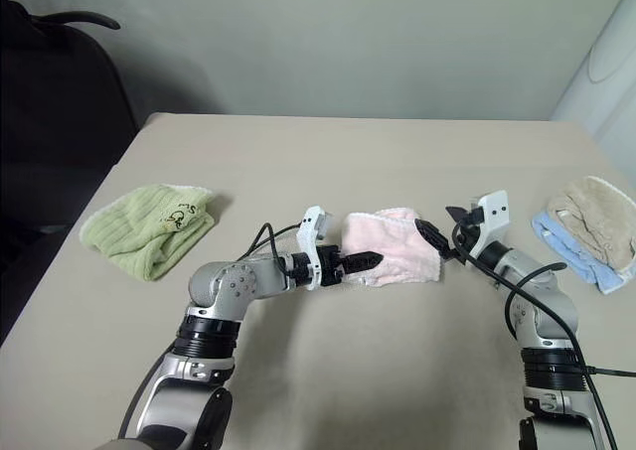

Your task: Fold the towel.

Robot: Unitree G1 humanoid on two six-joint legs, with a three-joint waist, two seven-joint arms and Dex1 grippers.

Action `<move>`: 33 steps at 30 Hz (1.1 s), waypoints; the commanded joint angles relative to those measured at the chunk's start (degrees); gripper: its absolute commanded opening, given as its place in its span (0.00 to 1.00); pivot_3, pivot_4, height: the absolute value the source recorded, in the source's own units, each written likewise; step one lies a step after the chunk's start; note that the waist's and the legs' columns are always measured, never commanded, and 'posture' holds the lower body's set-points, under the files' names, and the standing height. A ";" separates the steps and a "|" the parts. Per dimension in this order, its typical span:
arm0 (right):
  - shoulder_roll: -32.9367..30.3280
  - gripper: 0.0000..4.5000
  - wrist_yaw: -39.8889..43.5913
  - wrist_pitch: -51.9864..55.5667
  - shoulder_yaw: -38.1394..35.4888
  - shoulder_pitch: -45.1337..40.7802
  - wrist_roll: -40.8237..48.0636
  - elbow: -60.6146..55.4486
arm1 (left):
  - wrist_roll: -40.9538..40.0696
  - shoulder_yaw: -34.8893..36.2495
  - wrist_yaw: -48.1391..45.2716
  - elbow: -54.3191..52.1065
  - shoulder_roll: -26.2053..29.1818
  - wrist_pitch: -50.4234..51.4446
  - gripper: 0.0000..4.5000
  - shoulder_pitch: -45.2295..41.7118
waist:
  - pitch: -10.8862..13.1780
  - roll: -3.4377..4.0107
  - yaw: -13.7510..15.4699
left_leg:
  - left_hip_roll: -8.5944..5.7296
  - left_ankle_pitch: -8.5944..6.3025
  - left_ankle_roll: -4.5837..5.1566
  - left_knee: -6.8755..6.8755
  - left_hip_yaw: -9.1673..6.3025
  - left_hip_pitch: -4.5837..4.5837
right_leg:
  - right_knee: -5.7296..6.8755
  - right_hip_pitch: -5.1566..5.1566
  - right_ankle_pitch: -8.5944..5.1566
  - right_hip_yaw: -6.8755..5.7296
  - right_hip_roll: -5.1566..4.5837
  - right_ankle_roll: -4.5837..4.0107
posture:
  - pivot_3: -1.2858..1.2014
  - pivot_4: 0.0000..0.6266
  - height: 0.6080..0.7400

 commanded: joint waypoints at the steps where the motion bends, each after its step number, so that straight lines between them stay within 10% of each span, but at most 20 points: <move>1: 0.11 1.00 -0.75 -0.70 -2.03 0.03 1.16 -2.32 | 0.56 -2.15 -1.02 1.09 -1.61 0.63 0.57 1.05 | 0.00 0.00 0.00 | 0.00 0.00 0.00 0.00 0.00 0.00 | 0.00 0.00 0.00 0.00 0.00 0.00 | 0.52 0.24 1.00; 9: 0.35 1.00 -1.11 -1.47 -2.12 -0.54 0.69 -1.26 | 0.87 0.35 0.15 0.70 -3.46 -0.48 0.00 1.27 | 0.00 0.00 -0.01 | -0.02 0.00 0.00 -0.04 0.02 0.00 | -0.01 -0.04 -0.01 0.02 -0.02 0.01 | 0.52 0.24 1.00; 21: 0.88 1.00 -3.22 -2.70 -4.09 -0.34 0.44 -0.51 | -11.30 25.52 12.41 -5.98 -5.55 -6.02 0.00 -7.60 | 0.09 -0.10 -0.75 | 0.10 0.01 -0.01 -0.08 0.09 -0.01 | 0.03 -0.14 0.01 0.07 0.09 -0.01 | 0.52 0.24 1.00; 33: 1.74 1.00 -3.22 -5.35 -3.52 -2.92 -0.34 3.97 | -14.17 45.43 23.93 -9.53 21.82 -3.57 0.00 -6.15 | 0.14 -0.08 -2.06 | 0.10 0.06 -0.10 -0.29 0.14 -0.02 | 0.05 -0.34 0.07 0.03 0.12 -0.08 | 0.52 0.24 1.00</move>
